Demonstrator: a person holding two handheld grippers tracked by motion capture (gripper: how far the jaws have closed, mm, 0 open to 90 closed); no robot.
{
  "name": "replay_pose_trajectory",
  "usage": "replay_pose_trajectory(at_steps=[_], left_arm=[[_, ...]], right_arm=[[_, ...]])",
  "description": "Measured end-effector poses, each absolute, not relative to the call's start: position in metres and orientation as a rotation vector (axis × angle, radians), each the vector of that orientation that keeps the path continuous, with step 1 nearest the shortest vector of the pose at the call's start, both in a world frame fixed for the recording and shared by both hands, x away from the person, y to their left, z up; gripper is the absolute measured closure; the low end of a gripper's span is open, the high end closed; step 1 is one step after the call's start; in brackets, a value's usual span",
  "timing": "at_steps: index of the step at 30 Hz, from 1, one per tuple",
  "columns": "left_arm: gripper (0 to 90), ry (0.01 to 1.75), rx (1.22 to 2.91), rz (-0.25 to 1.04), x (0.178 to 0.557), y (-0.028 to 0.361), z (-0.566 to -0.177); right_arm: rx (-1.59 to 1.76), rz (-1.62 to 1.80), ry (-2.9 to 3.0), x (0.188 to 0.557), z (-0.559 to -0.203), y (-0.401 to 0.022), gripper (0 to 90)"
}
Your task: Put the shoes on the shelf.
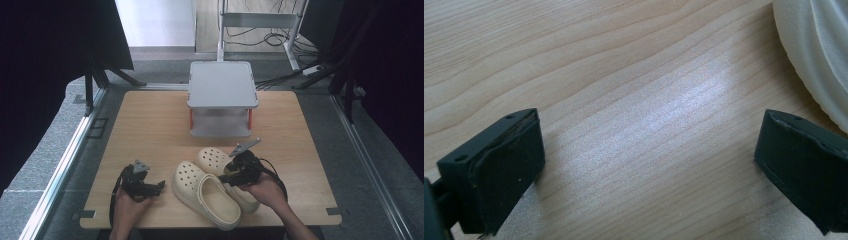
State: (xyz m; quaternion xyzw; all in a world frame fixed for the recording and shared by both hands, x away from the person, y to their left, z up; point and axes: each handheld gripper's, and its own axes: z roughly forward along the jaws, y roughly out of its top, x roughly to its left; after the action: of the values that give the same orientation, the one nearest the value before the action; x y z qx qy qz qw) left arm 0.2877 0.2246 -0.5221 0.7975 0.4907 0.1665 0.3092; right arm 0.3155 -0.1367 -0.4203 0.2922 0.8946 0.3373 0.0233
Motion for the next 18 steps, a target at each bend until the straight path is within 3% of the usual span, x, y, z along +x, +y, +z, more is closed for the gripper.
replay_pose_trajectory(at_steps=[7,13,18], left_arm=[[0.0,1.296,2.107,0.442,0.288,0.225,-0.522],[0.0,1.295,2.110,0.441,0.288,0.225,-0.522],[0.0,1.296,2.107,0.441,0.288,0.225,-0.522]], right_arm=[[0.795,1.037,2.789,0.308,-0.419,-0.141,20.8],[0.731,1.047,2.833,0.306,-0.430,-0.128,13.9],[0.719,1.052,2.831,0.308,-0.438,-0.117,13.3]])
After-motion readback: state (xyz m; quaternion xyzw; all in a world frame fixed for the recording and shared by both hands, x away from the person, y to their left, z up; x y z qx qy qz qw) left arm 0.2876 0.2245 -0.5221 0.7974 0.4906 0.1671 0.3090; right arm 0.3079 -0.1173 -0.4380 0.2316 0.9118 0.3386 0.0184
